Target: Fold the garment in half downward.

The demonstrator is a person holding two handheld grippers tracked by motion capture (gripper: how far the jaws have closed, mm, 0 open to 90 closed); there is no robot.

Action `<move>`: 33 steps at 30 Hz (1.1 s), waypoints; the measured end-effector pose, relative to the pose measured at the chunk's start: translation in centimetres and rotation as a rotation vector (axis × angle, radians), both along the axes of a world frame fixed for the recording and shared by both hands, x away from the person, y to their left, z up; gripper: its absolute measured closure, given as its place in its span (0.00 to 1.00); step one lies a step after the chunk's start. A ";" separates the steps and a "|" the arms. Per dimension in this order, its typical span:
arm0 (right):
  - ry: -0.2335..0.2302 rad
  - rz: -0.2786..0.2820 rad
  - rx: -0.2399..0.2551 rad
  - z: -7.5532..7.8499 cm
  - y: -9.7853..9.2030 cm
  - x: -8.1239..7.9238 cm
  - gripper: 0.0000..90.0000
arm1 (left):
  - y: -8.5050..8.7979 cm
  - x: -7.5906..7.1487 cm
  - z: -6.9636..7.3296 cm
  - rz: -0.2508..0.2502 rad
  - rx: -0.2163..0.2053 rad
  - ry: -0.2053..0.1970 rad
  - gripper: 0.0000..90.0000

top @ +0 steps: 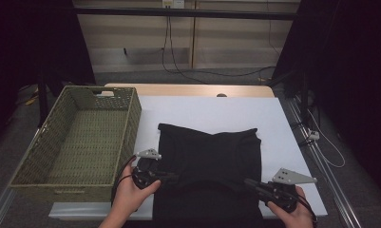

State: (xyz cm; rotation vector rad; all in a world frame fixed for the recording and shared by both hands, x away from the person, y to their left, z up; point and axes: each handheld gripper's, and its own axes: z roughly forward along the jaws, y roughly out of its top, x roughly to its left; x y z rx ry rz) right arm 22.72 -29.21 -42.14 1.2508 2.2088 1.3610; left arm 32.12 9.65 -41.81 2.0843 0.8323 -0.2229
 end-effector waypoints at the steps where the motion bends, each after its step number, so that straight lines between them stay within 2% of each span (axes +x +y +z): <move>1: 0.012 0.000 -0.006 -0.1 0.0 -0.3 0.97 | -0.1 -0.1 -0.2 -0.015 0.006 0.014 0.96; 3: 0.021 0.016 -0.010 -0.4 -0.1 -0.6 0.97 | -0.2 -0.1 -0.6 -0.007 0.008 0.025 0.95; 4: 0.023 0.012 -0.020 -0.6 0.0 -0.7 0.95 | -0.4 -0.1 -1.1 -0.002 0.021 0.050 0.94; 5: 0.020 0.006 -0.024 -0.7 0.0 -0.7 0.89 | -0.4 0.0 -1.2 -0.005 0.024 0.053 0.89; 6: 0.014 -0.006 -0.029 -0.7 0.0 -0.7 0.81 | -0.6 0.1 -1.4 0.014 0.036 0.053 0.79; 7: 0.011 -0.017 -0.025 -0.7 0.0 -0.5 0.75 | -0.5 0.4 -1.4 0.005 0.039 0.034 0.71; 8: 0.010 -0.030 -0.033 -0.7 0.0 -0.3 0.71 | -0.6 0.6 -1.5 0.021 0.034 0.026 0.68; 9: 0.008 -0.040 -0.029 -0.6 -0.1 0.0 0.66 | -0.6 0.8 -1.5 0.029 0.036 0.028 0.60; 11: 0.011 -0.065 -0.015 -0.5 -0.2 0.7 0.58 | -0.7 1.3 -1.5 0.045 0.033 -0.002 0.45; 12: 0.009 -0.077 -0.020 -0.5 -0.3 1.1 0.55 | -0.7 1.5 -1.4 0.046 0.047 -0.012 0.39; 16: 0.003 -0.113 -0.043 -0.3 -0.6 3.0 0.50 | -1.0 2.8 -1.4 0.078 0.056 -0.046 0.24; 20: -0.014 -0.148 -0.060 -0.2 -1.0 5.4 0.49 | -1.3 3.9 -1.1 0.104 0.062 -0.072 0.22; 24: -0.031 -0.185 -0.070 0.0 -1.3 7.5 0.43 | -1.6 5.3 -1.1 0.121 0.065 -0.084 0.20; 31: -0.030 -0.228 -0.098 0.0 -1.5 11.1 0.40 | -2.1 7.7 -0.7 0.142 0.051 -0.099 0.17; 33: -0.024 -0.245 -0.108 -0.1 -1.6 12.1 0.40 | -2.1 8.3 -0.7 0.156 0.061 -0.098 0.17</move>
